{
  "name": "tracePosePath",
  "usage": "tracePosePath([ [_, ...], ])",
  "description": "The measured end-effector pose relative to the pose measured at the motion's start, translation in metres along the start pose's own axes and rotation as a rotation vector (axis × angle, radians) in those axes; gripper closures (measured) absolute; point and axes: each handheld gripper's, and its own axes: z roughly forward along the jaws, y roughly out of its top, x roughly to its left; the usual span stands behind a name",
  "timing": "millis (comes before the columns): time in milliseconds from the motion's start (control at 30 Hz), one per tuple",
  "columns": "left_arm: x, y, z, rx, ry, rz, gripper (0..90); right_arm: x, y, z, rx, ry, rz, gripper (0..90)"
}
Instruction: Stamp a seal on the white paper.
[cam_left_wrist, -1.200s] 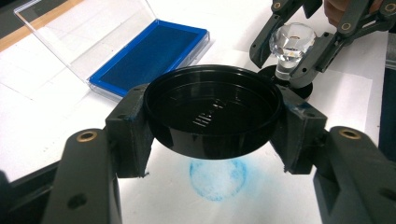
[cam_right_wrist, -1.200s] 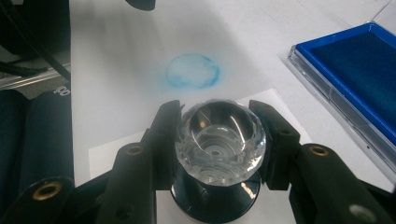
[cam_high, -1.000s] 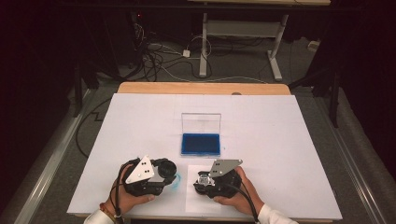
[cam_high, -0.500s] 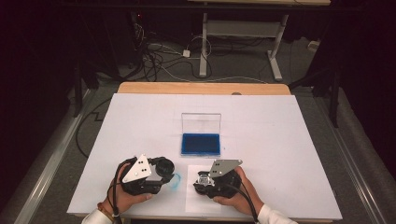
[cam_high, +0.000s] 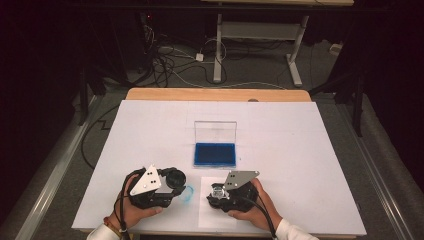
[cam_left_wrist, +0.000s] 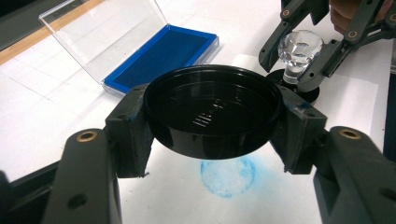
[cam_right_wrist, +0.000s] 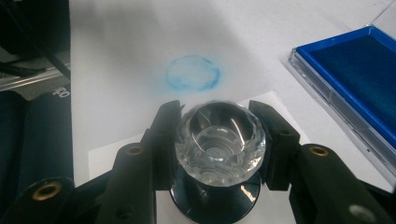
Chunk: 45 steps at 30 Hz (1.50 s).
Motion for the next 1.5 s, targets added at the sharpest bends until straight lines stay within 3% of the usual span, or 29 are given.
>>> tracePosePath([
  [167,0.001,0.0,-0.002,-0.004,0.005,-0.002,36.3,0.003,0.004,-0.002,-0.008,0.0,-0.003,56.7],
  [467,0.003,-0.003,-0.007,-0.005,0.021,-0.012,36.3,-0.002,0.019,-0.018,-0.081,-0.026,0.001,56.7],
  [700,0.004,-0.011,-0.011,0.02,0.034,-0.026,36.3,-0.005,0.027,-0.036,-0.123,-0.043,0.009,56.7],
  [900,0.003,-0.018,-0.013,0.035,0.039,-0.035,36.3,-0.004,0.029,-0.041,-0.134,-0.052,0.004,56.7],
  [1500,-0.001,-0.025,-0.01,0.064,0.019,-0.036,36.3,0.004,0.011,-0.012,-0.054,-0.037,-0.016,56.6],
])
